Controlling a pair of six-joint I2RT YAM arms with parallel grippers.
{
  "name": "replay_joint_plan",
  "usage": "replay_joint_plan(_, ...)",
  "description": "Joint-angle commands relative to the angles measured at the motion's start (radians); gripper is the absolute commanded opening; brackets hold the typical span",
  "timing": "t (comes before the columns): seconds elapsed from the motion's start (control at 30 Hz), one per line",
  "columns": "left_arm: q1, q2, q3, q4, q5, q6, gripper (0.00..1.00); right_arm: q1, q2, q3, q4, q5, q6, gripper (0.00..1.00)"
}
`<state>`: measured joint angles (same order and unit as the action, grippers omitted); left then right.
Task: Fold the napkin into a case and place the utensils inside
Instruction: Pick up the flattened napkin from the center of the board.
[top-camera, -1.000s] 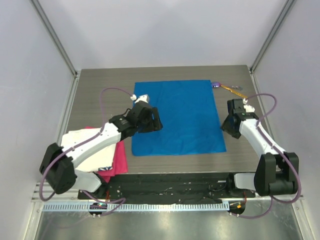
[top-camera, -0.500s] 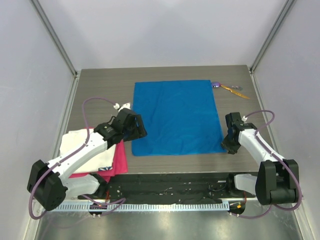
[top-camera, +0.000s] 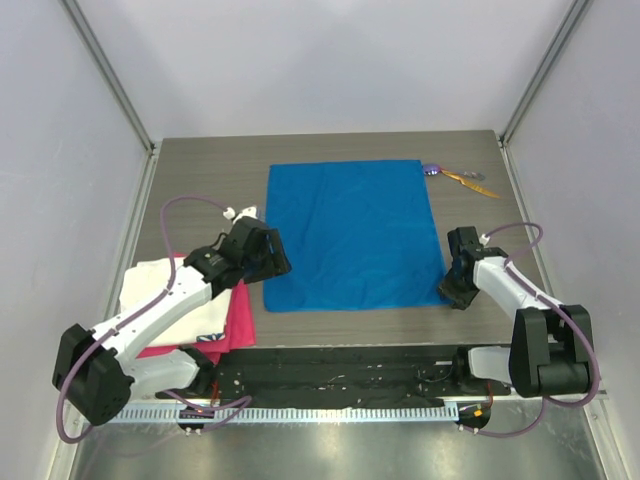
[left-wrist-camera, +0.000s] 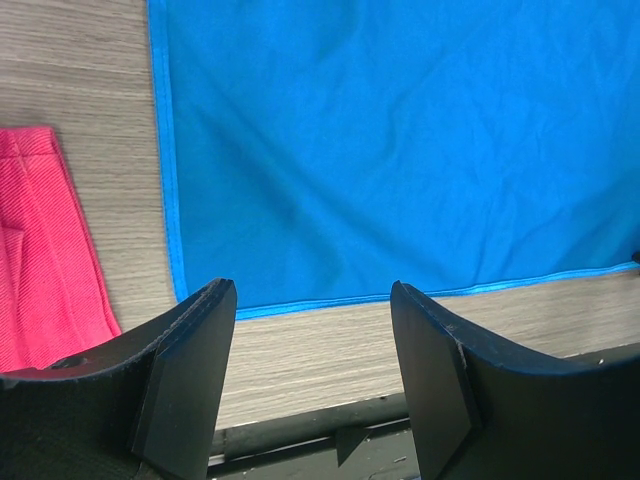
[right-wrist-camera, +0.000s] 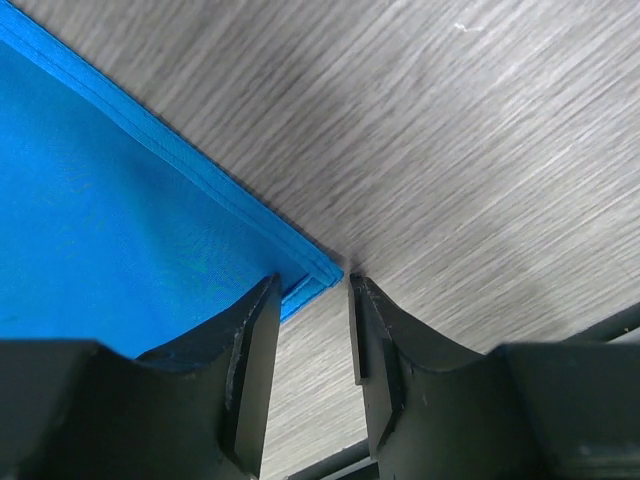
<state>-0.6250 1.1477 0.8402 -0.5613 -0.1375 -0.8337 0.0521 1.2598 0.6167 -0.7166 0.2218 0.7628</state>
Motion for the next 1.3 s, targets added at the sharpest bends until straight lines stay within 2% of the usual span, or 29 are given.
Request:
replay_joint_plan(0.0, 0.008, -0.04, -0.003, -0.041, -0.019, -0.005, 0.68, 0.003, 0.023, 0.0, 0.045, 0.033, 0.006, 0.42)
replay_joint_plan(0.2, 0.018, -0.074, -0.052, -0.14, -0.134, -0.051, 0.69, 0.003, 0.017, -0.012, 0.055, 0.027, 0.006, 0.33)
replay_joint_plan(0.33, 0.024, -0.062, -0.081, -0.189, -0.157, -0.107, 0.67, 0.003, -0.008, -0.025, 0.062, 0.013, 0.001, 0.21)
replay_joint_plan(0.63, 0.022, 0.015, -0.093, -0.186, -0.125, -0.137, 0.54, 0.003, -0.043, -0.009, 0.057, -0.025, -0.016, 0.08)
replay_joint_plan(0.7, 0.01, 0.03, -0.089, -0.186, -0.123, -0.143, 0.49, 0.003, -0.053, -0.008, 0.055, -0.032, -0.019, 0.07)
replay_joint_plan(0.83, -0.024, 0.064, -0.102, -0.161, -0.113, -0.189, 0.48, 0.003, -0.076, -0.014, 0.057, -0.024, -0.023, 0.04)
replay_joint_plan(1.27, -0.027, 0.15, -0.148, -0.068, -0.056, -0.255, 0.52, 0.003, -0.08, -0.015, 0.075, -0.048, -0.04, 0.01)
